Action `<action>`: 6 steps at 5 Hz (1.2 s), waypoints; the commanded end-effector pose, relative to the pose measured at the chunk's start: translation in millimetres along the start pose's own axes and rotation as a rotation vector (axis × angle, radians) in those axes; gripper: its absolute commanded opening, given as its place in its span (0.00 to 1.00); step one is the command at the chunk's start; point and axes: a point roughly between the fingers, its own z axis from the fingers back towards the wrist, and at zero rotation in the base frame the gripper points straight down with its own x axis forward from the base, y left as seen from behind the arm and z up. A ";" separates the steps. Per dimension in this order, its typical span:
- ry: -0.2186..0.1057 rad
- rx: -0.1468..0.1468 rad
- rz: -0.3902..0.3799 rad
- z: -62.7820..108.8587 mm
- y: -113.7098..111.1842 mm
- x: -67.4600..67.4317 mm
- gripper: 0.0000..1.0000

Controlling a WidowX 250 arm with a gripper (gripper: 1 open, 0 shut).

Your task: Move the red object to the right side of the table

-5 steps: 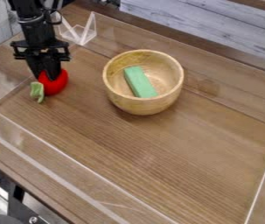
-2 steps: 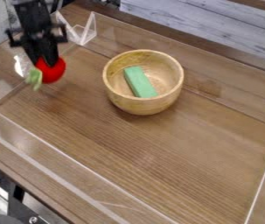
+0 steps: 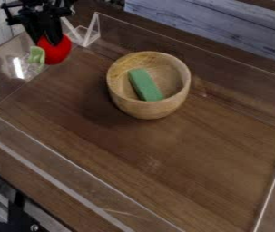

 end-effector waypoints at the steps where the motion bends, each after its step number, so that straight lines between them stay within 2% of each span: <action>1: -0.056 0.004 -0.071 13.8 -7.0 -4.2 0.00; 2: -0.057 -0.018 -0.097 21.0 -1.6 5.3 0.00; 3: -0.057 -0.017 -0.103 28.9 11.2 17.5 0.00; 4: -0.061 -0.017 -0.094 33.1 14.5 35.8 0.00; 5: -0.047 -0.021 -0.139 28.8 -6.6 32.2 0.00; 6: -0.036 -0.024 -0.170 13.5 -29.0 22.0 0.00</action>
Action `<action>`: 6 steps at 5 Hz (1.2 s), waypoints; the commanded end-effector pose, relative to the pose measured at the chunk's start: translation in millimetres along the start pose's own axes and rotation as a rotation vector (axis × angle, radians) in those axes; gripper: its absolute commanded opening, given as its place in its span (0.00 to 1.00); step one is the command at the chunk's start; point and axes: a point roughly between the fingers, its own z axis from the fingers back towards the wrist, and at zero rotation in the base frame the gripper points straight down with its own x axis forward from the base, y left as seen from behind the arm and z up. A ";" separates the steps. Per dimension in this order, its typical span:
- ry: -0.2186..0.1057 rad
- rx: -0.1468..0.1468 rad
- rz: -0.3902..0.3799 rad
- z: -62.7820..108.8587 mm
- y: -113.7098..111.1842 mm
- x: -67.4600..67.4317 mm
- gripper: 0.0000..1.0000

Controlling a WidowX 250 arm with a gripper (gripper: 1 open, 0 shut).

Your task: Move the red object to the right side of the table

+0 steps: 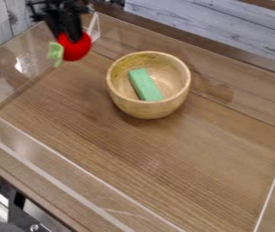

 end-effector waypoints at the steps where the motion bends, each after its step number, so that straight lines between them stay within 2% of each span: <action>1: -0.064 0.028 -0.054 12.3 -21.1 -5.6 0.00; 3: -0.051 0.032 -0.143 6.3 -33.7 -3.7 0.00; 4: -0.054 0.037 -0.160 1.9 -47.4 -7.6 0.00; 5: -0.070 0.037 -0.177 3.2 -78.7 -13.6 0.00; 6: -0.064 0.032 -0.230 -6.2 -119.6 -21.0 0.00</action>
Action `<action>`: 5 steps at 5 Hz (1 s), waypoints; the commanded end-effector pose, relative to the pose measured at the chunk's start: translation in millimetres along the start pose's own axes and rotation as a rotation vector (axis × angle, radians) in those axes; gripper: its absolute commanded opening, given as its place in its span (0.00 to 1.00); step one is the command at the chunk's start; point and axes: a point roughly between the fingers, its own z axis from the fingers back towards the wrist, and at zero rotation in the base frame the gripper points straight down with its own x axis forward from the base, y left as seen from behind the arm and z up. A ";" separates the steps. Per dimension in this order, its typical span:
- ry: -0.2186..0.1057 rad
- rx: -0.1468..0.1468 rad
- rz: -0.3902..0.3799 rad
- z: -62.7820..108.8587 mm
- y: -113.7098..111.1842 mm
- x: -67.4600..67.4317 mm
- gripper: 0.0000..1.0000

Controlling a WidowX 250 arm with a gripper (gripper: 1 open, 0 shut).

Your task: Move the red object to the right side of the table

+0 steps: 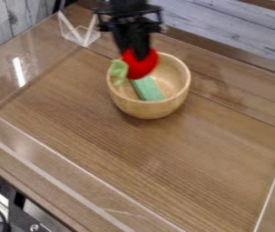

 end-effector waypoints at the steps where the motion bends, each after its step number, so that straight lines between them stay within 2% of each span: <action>1: -0.049 0.020 -0.088 5.5 -52.3 -0.4 0.00; 2: -0.043 0.028 -0.154 -0.8 -90.2 -2.5 0.00; 3: 0.005 0.048 -0.223 -26.6 -126.2 -11.2 0.00; 4: 0.061 0.057 -0.181 -58.2 -140.6 -25.1 0.00; 5: 0.085 0.077 -0.135 -76.9 -132.0 -42.3 0.00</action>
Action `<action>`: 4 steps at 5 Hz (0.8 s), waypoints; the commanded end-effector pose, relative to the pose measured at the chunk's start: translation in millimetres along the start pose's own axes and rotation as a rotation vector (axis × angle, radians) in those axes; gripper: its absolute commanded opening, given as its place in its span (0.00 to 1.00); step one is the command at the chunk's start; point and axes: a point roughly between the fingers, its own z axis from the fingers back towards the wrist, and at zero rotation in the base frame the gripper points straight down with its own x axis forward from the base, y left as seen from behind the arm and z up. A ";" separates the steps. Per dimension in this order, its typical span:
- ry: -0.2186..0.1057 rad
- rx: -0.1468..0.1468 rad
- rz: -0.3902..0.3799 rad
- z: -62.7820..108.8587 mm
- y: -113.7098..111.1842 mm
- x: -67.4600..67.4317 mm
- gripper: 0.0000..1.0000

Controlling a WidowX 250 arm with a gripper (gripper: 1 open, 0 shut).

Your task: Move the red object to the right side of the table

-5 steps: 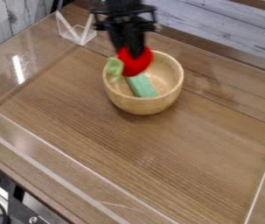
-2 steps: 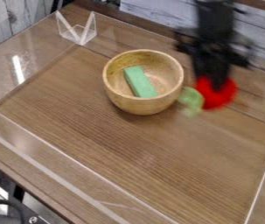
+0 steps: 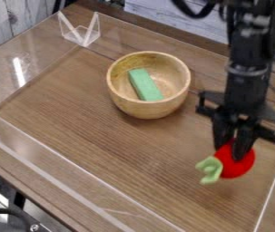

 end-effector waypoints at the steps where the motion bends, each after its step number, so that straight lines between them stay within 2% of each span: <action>1: -0.036 0.024 -0.007 10.1 -0.4 -3.0 0.00; 2: -0.019 0.042 0.004 11.1 1.8 -5.1 0.00; 4: 0.028 0.081 -0.084 2.1 -7.8 -15.6 0.00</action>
